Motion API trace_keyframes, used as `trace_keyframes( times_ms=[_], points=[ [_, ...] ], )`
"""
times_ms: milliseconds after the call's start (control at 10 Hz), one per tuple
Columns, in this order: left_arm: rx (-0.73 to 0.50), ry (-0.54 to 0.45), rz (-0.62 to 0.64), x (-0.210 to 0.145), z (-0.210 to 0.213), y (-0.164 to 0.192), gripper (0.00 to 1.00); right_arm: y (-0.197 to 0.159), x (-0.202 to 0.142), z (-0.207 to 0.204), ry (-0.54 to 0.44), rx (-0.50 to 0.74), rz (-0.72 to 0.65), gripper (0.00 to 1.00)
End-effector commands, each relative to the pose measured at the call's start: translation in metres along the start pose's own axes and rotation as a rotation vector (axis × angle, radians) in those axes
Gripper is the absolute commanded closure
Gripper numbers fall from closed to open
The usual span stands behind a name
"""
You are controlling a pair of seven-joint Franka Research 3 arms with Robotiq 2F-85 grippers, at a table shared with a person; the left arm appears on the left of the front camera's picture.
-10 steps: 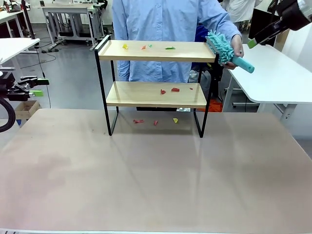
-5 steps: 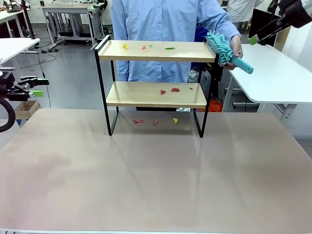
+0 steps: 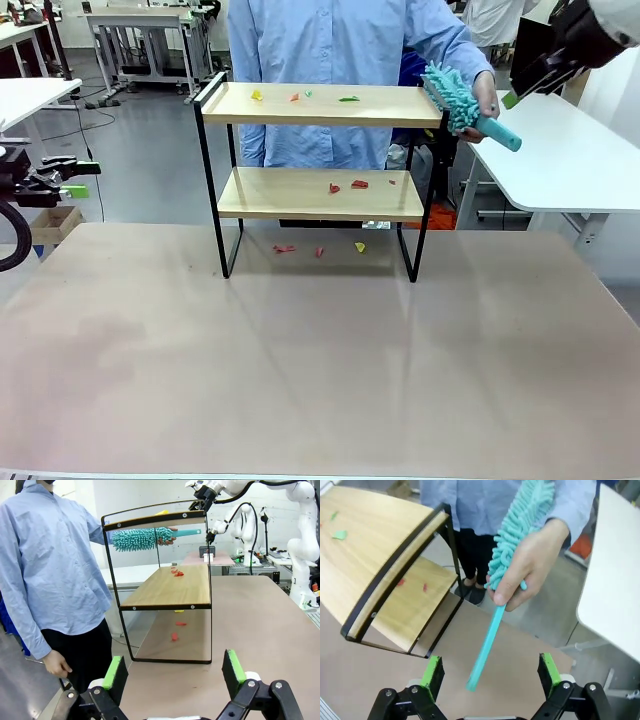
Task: Clean the shelf.
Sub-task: Pick up the Duster handed by the human.
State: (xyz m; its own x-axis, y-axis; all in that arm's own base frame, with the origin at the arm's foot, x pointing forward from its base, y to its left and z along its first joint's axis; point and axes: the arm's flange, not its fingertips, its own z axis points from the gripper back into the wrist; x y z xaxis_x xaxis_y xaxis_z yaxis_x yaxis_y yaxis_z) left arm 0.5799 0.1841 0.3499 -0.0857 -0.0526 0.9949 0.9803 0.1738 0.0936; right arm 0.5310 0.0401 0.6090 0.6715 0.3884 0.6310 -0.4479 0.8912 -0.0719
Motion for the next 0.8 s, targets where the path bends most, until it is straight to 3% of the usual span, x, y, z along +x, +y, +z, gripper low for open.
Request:
trace_keyframes(
  times_ms=[0,700],
  points=[
    [-0.001,0.002,-0.011,0.002,-0.001,0.0,0.0,0.005,0.003,-0.008,0.045,-0.023,-0.056,0.0],
    [-0.001,0.002,-0.011,0.002,-0.001,0.0,0.0,0.007,-0.005,-0.051,0.138,-0.024,-0.118,0.0]
  ],
)
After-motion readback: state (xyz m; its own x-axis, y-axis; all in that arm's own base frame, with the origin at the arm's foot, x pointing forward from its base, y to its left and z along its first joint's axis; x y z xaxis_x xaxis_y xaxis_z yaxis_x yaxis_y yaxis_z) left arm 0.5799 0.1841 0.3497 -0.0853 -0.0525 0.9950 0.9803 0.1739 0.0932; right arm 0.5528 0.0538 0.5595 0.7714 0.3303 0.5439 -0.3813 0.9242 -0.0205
